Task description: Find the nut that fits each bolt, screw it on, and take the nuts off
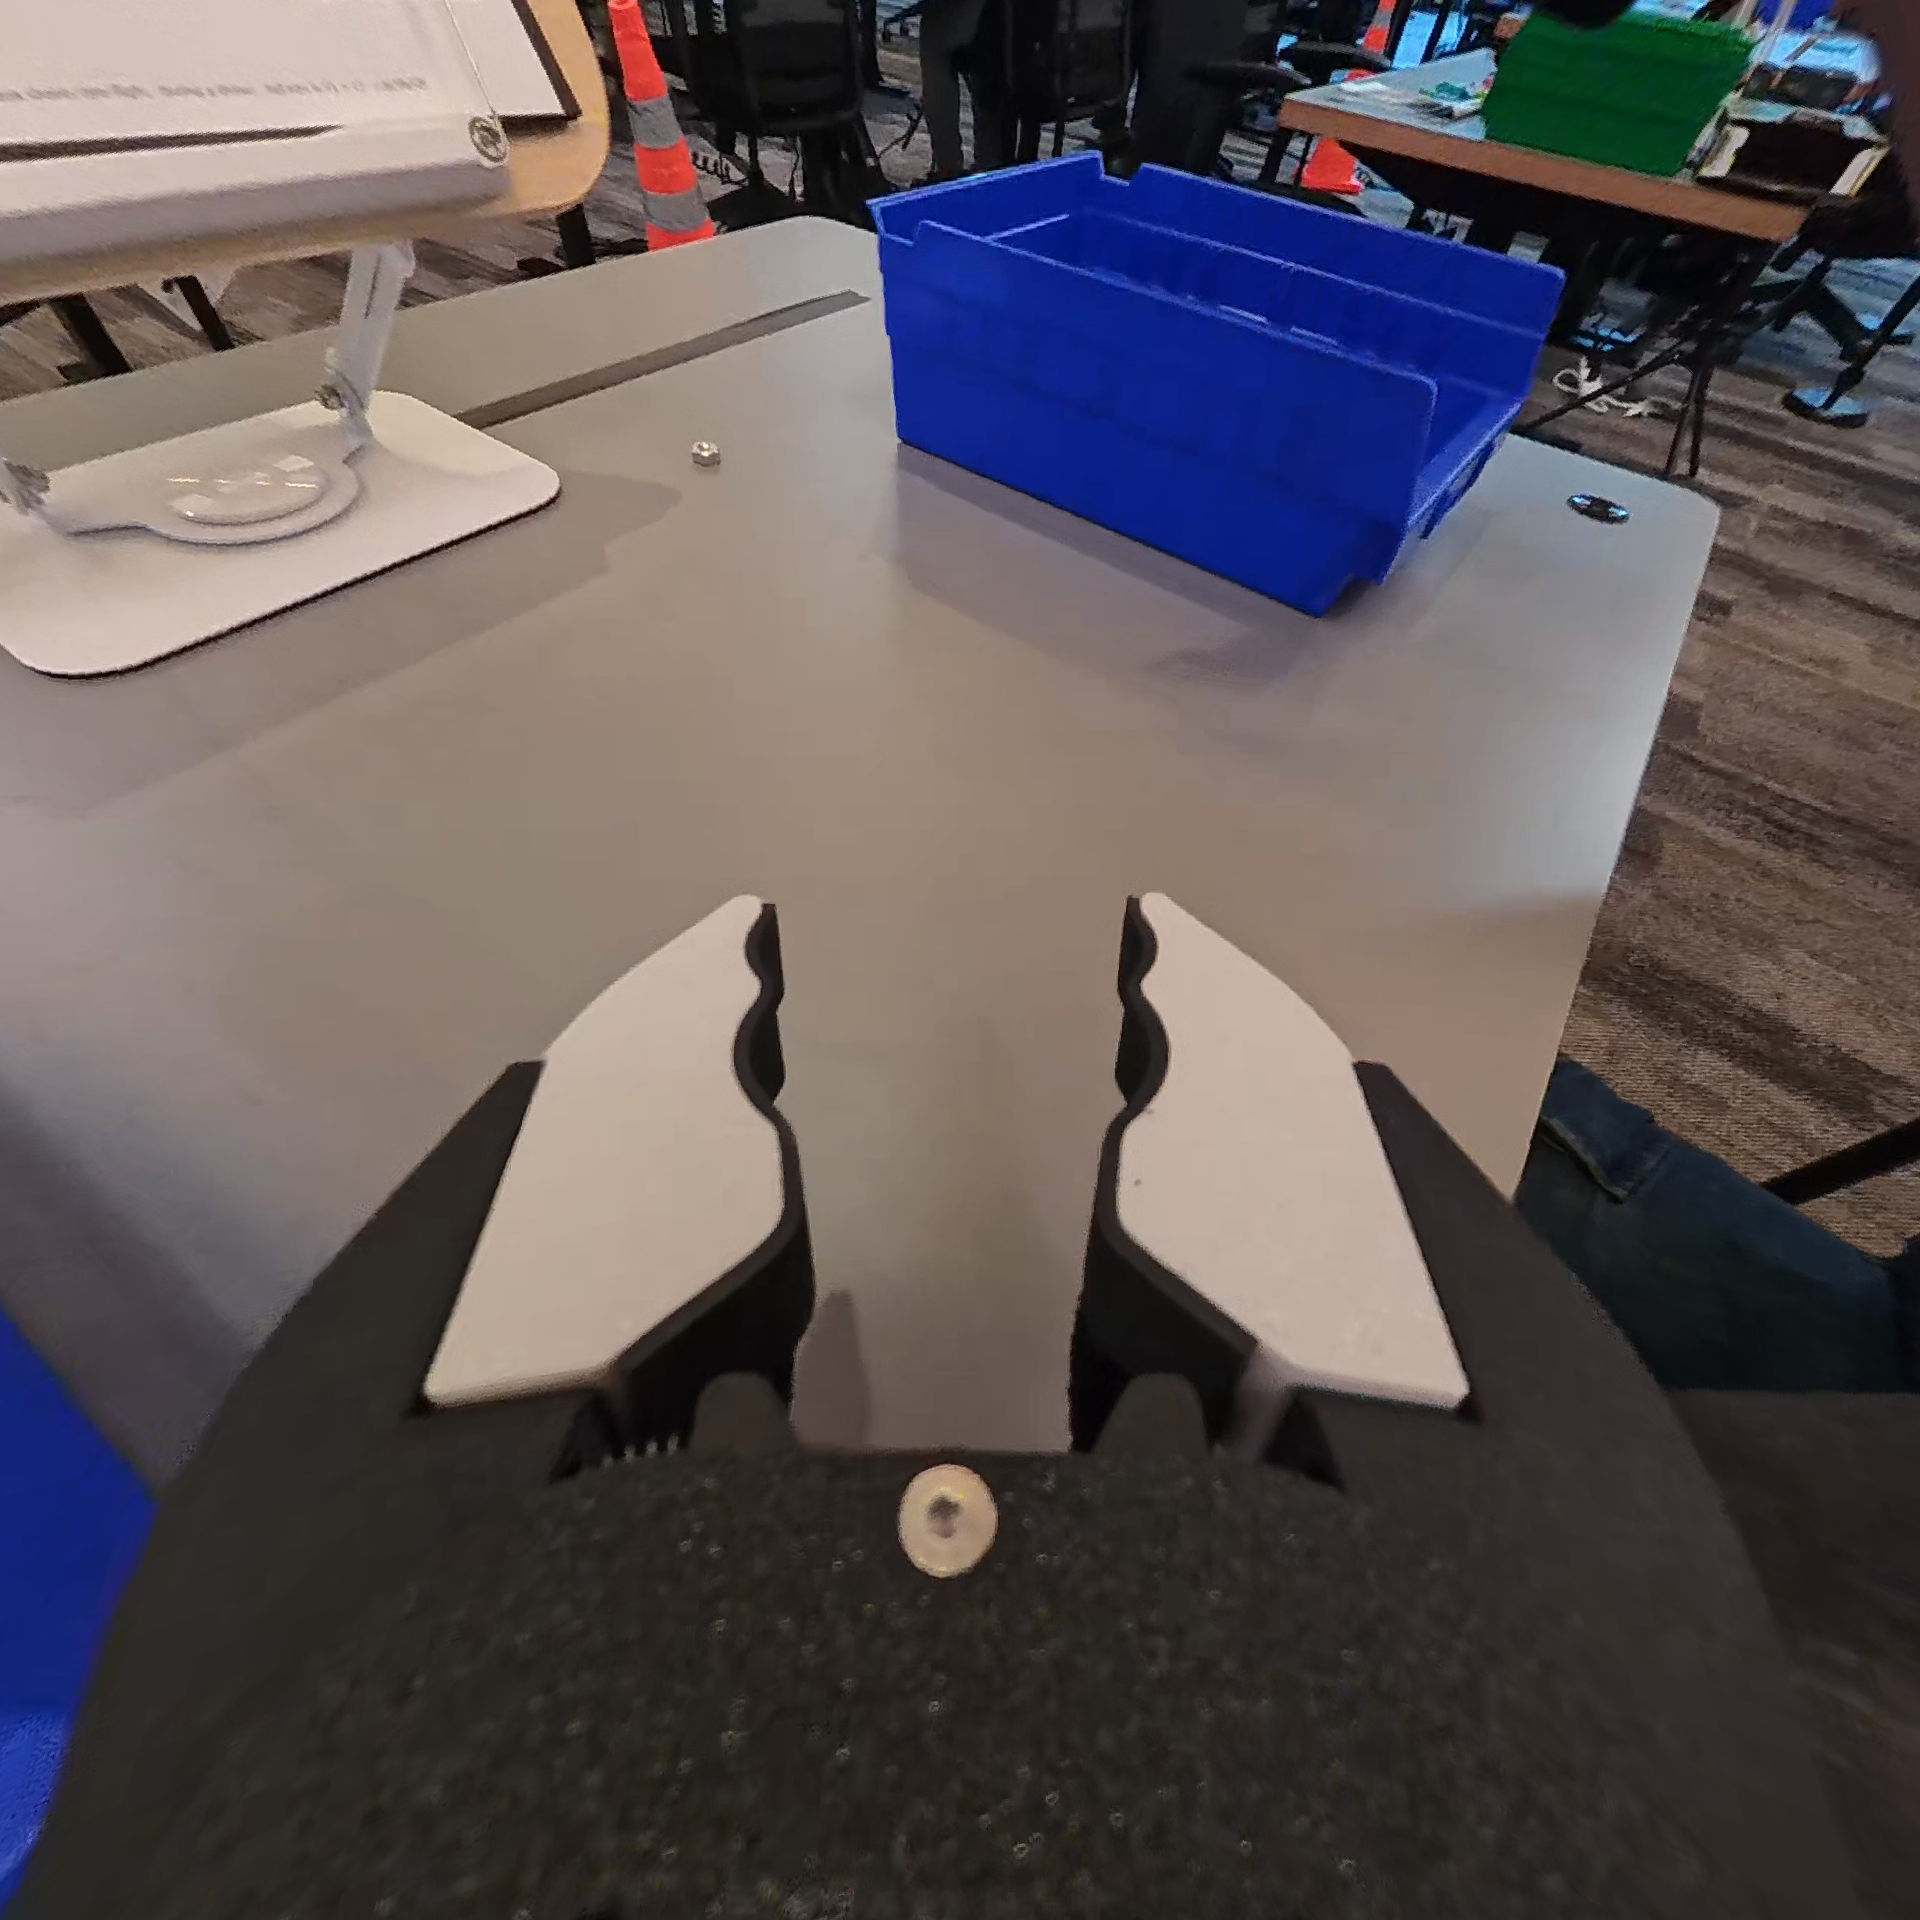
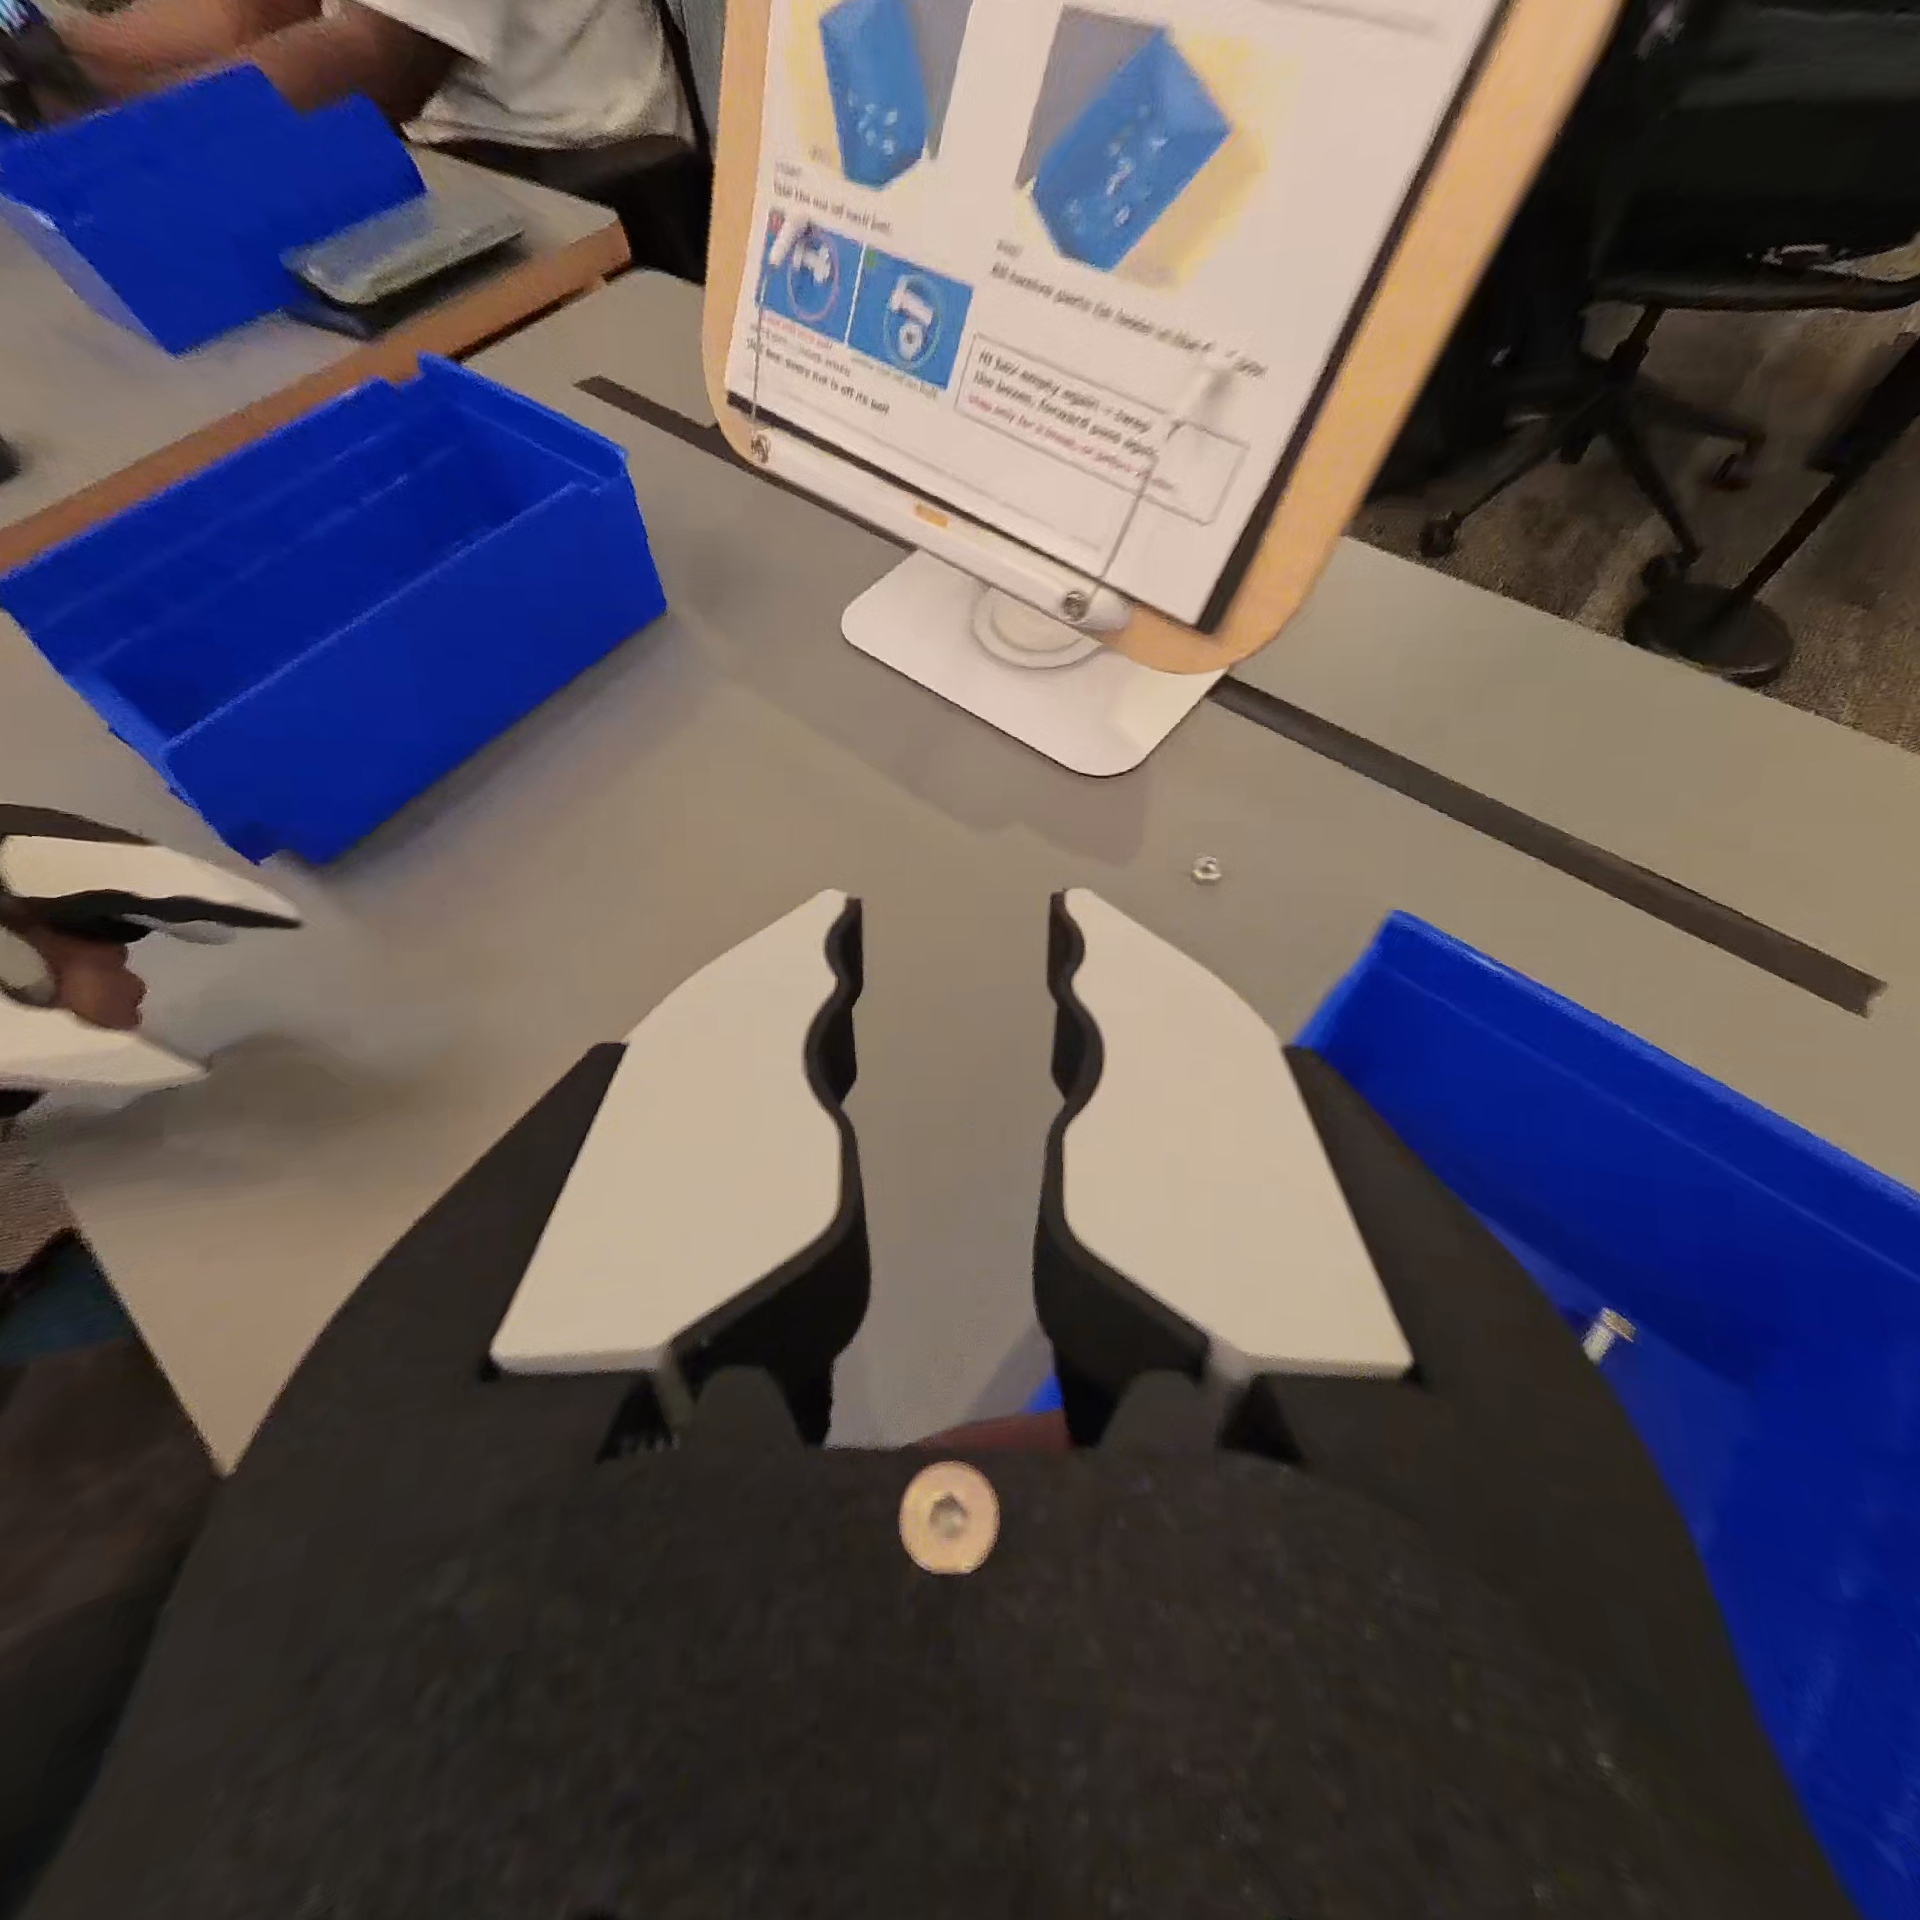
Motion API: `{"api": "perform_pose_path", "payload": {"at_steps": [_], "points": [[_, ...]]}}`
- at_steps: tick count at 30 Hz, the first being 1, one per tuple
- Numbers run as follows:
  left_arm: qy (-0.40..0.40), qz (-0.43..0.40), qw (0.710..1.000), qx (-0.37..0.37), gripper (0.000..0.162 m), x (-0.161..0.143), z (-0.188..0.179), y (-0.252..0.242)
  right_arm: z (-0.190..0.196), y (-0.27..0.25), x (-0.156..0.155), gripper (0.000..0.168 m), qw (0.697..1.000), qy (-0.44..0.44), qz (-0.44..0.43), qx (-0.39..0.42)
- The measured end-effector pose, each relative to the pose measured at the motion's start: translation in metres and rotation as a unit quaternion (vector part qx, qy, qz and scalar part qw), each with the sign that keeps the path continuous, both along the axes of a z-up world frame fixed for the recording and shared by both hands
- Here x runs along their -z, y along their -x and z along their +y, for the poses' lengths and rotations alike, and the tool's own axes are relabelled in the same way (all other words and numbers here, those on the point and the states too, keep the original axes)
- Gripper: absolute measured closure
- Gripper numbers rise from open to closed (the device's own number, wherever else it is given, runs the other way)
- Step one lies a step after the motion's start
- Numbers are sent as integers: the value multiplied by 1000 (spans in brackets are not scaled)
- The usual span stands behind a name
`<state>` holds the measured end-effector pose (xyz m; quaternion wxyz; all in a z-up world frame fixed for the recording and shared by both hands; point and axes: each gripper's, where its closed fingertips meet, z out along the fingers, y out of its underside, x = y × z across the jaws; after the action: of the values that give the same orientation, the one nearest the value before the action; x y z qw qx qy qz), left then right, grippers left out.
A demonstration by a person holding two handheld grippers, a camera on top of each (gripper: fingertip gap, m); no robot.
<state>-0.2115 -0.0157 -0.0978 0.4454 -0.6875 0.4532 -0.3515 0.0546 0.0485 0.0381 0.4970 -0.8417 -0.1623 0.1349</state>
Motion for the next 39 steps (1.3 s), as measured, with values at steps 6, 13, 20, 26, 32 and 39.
{"api": "perform_pose_path", "payload": {"at_steps": [6,13,20,26,32,39], "points": [[-18,21,1000,2,100,4,-4,-3,94,39,112,125,991,74,63,88],[-52,45,998,4,100,7,-13,-1,167,-26,189,130,959,123,-47,253],[-6,23,999,33,99,3,-19,0,191,-38,220,134,947,198,-61,244],[-18,36,999,30,99,7,-16,0,197,-37,231,154,949,203,-68,233],[-21,39,999,28,100,6,-18,0,177,-12,171,154,976,123,-45,172],[-17,34,999,7,100,7,-11,4,60,47,31,154,984,-89,-134,74]]}}
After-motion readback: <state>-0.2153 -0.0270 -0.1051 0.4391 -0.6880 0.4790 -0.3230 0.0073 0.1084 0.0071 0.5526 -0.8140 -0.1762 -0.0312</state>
